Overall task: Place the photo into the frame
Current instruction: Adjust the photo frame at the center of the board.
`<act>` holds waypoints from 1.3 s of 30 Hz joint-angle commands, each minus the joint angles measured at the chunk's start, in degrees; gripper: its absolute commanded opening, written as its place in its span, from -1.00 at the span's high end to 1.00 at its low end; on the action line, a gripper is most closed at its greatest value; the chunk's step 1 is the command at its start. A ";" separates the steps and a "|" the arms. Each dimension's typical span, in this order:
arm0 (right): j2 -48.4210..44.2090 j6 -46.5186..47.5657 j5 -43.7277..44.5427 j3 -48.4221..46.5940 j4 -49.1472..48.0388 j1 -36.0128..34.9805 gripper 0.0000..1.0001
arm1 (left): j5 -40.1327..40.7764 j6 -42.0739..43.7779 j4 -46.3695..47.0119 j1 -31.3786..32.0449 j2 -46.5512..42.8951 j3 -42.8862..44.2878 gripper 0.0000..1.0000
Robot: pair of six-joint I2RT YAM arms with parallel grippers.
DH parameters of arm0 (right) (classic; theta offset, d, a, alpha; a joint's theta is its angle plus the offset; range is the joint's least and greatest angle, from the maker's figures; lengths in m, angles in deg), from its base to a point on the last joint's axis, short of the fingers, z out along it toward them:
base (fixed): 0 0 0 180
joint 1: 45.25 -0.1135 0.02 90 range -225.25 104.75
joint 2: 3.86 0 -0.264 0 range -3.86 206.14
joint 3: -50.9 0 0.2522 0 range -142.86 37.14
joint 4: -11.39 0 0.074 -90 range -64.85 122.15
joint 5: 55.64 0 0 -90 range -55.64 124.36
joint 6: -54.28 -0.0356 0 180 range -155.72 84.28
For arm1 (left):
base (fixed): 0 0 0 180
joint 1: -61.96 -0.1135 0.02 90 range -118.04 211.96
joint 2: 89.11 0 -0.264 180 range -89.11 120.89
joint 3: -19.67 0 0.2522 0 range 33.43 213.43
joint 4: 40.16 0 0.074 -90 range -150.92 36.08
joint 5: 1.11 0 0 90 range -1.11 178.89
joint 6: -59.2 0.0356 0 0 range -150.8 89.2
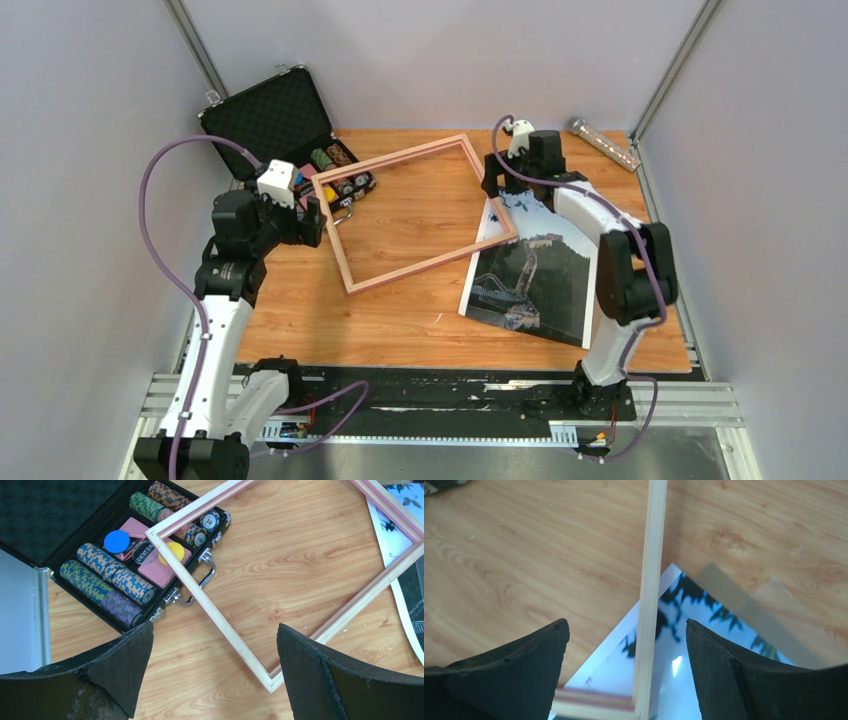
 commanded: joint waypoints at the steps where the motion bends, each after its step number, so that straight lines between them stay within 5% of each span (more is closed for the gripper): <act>1: 11.70 2.31 2.44 -13.73 1.84 -0.57 -0.66 | -1.37 0.52 3.36 -0.43 -0.82 -0.73 -1.00; 13: 28.00 8.27 2.08 -27.22 4.33 -1.82 -0.51 | -1.51 0.71 5.28 -0.43 -1.29 -2.57 -1.00; 29: 29.86 17.37 -2.26 -30.88 7.64 -2.72 0.88 | 0.66 6.60 6.00 -0.43 1.08 -3.76 -1.00; 39: 29.11 21.94 -10.26 -35.19 11.84 -2.82 1.00 | 1.32 8.12 8.07 -0.43 3.68 -4.53 -1.00</act>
